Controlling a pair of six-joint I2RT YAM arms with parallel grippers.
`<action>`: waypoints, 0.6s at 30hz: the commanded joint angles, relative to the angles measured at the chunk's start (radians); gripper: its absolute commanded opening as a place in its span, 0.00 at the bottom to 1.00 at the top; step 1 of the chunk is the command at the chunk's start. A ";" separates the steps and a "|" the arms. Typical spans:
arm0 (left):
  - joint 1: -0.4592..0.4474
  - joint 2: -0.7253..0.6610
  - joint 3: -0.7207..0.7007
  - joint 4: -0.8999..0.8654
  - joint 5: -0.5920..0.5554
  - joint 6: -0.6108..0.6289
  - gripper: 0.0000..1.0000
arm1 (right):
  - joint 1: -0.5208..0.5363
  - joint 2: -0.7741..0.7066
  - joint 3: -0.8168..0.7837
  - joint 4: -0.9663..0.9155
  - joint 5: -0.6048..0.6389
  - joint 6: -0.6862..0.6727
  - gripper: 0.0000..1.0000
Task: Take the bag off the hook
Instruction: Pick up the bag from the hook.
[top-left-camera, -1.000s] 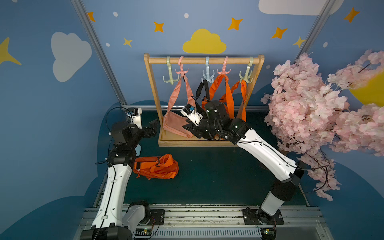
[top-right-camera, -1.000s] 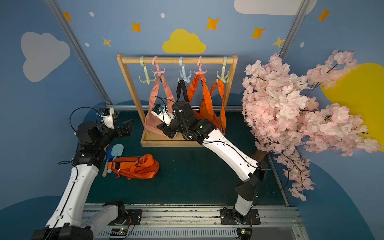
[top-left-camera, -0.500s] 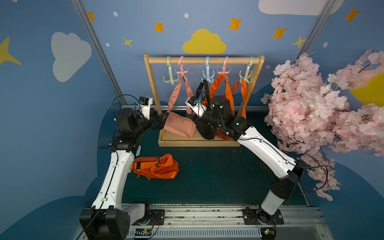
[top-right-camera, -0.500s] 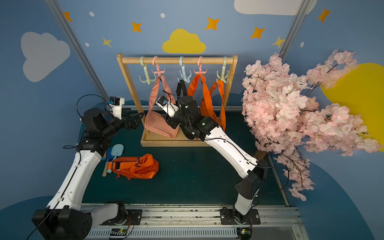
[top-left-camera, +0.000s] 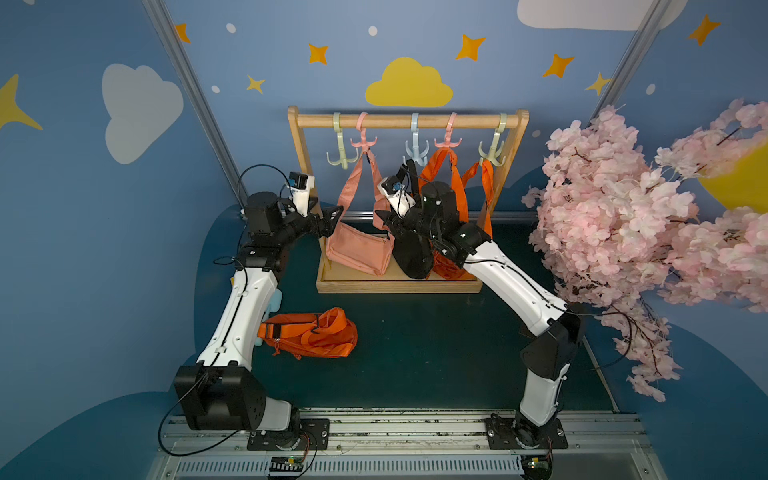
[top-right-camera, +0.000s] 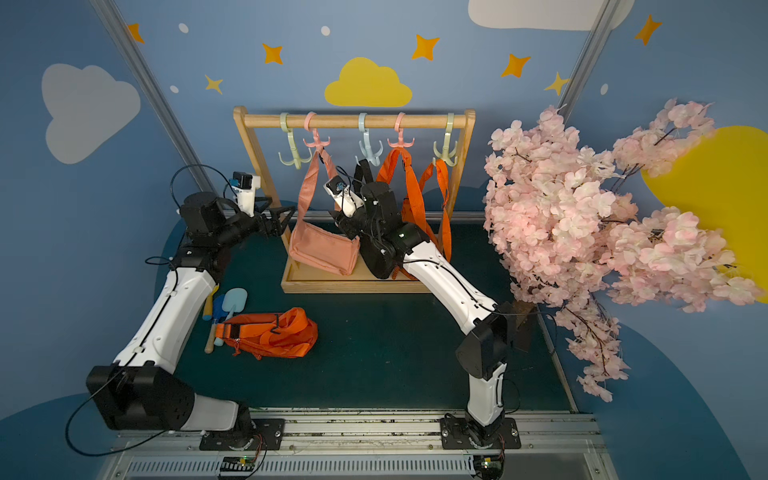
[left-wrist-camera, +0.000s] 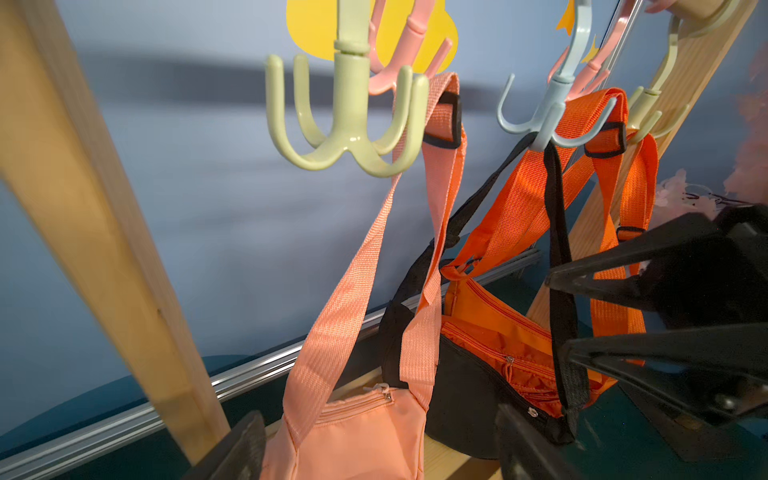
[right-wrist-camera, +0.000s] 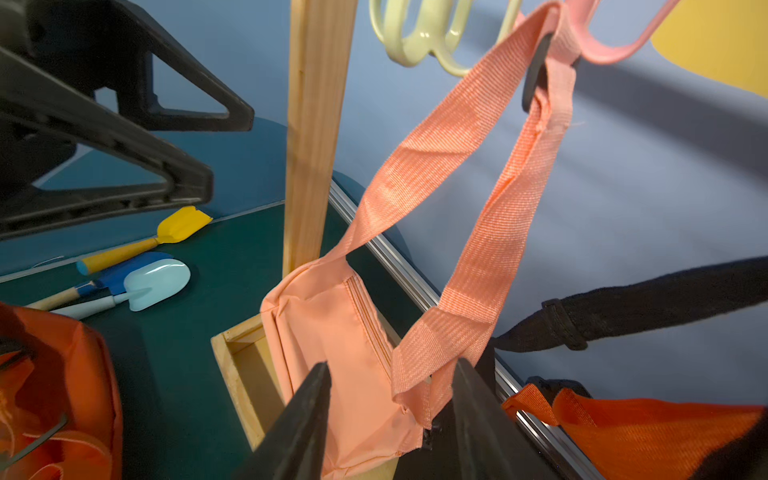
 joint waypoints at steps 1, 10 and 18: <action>-0.021 0.043 0.054 0.039 0.039 0.026 0.86 | -0.020 0.029 0.062 0.052 -0.020 0.023 0.49; -0.056 0.174 0.161 0.081 0.037 0.049 0.85 | -0.063 0.123 0.103 0.190 -0.058 0.110 0.56; -0.057 0.262 0.264 0.087 0.010 0.048 0.82 | -0.077 0.195 0.133 0.273 -0.044 0.166 0.55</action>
